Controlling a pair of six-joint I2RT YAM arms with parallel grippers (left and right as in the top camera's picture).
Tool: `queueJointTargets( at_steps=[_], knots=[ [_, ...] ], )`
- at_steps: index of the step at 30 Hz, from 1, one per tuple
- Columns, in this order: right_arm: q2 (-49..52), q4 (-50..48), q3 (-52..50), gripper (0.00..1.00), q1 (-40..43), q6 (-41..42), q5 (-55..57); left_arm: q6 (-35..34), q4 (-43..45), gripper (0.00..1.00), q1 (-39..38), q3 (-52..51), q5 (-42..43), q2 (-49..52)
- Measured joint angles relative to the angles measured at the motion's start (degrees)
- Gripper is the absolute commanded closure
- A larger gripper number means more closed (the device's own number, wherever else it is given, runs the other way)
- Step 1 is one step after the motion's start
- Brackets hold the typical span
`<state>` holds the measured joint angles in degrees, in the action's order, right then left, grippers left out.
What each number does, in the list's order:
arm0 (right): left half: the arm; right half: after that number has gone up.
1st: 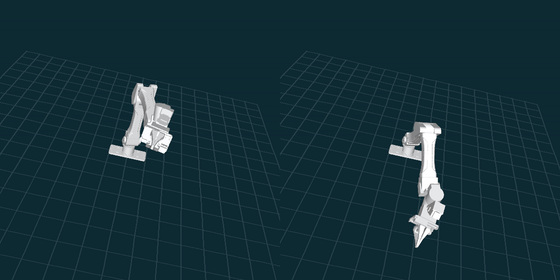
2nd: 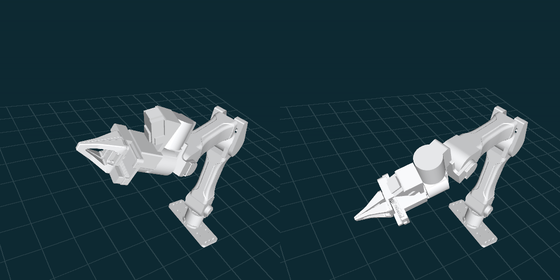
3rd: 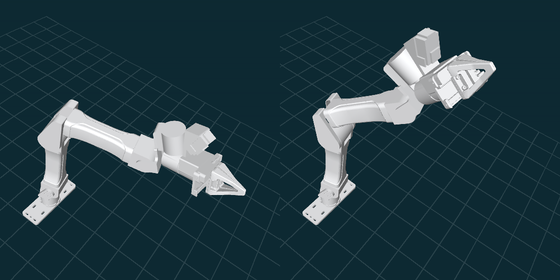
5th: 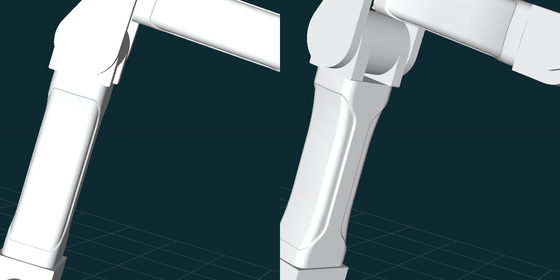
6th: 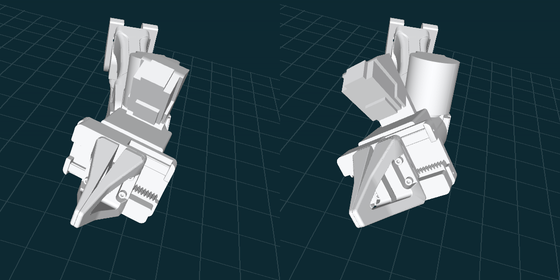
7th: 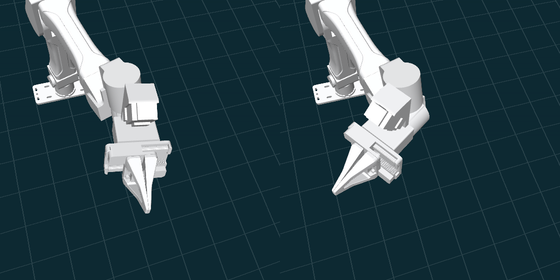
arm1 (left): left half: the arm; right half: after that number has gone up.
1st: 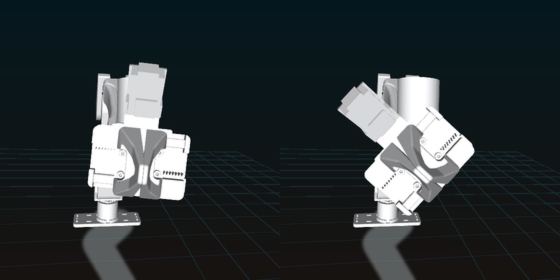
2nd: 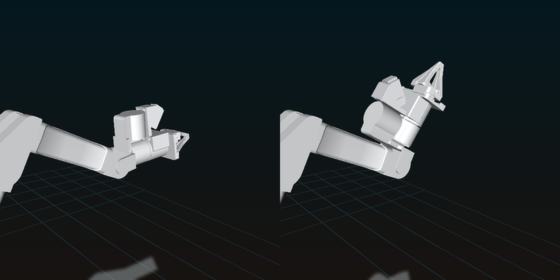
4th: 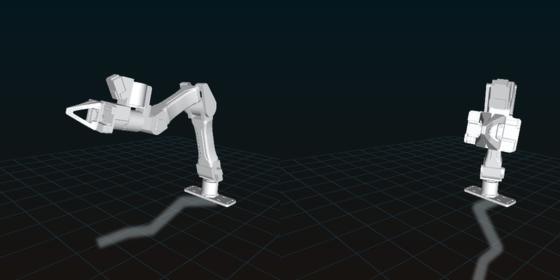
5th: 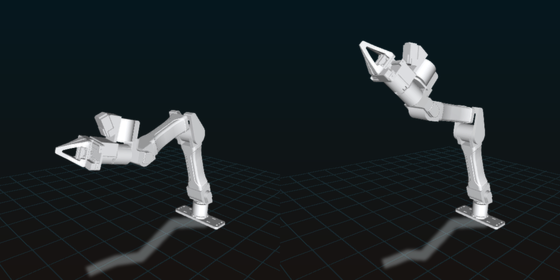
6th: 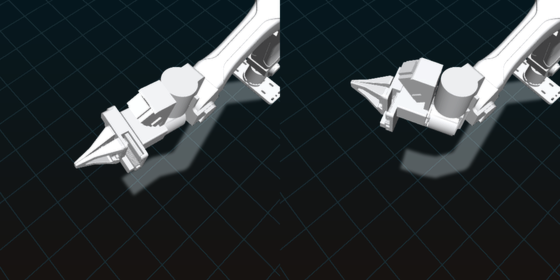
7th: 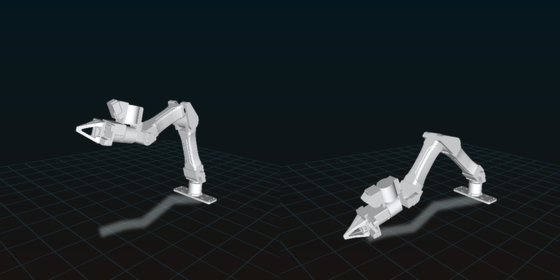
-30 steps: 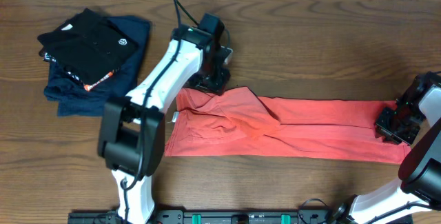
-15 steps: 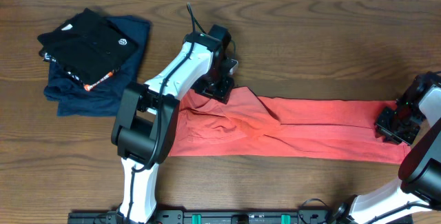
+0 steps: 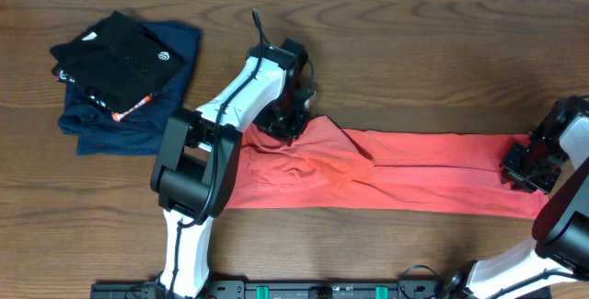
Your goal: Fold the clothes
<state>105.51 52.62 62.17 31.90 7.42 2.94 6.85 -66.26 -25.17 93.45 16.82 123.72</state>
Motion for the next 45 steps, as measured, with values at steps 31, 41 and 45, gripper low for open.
queueJointTargets(
  at_steps=[31,41,45],
  knots=[
    [0.0,0.0,0.0,0.8,0.0,0.0,-0.22,-7.43,-6.71,0.85,2.51,-14.12,-8.74,-8.79],
    [-0.02,-0.09,-0.02,0.77,0.0,-0.02,-1.22,-14.27,-5.4,0.76,2.51,-7.58,-13.22,-12.57],
    [-0.02,0.17,0.2,0.72,0.0,-2.89,-9.14,-15.91,-3.52,0.75,2.45,-5.79,-13.42,-18.34]
  ],
)
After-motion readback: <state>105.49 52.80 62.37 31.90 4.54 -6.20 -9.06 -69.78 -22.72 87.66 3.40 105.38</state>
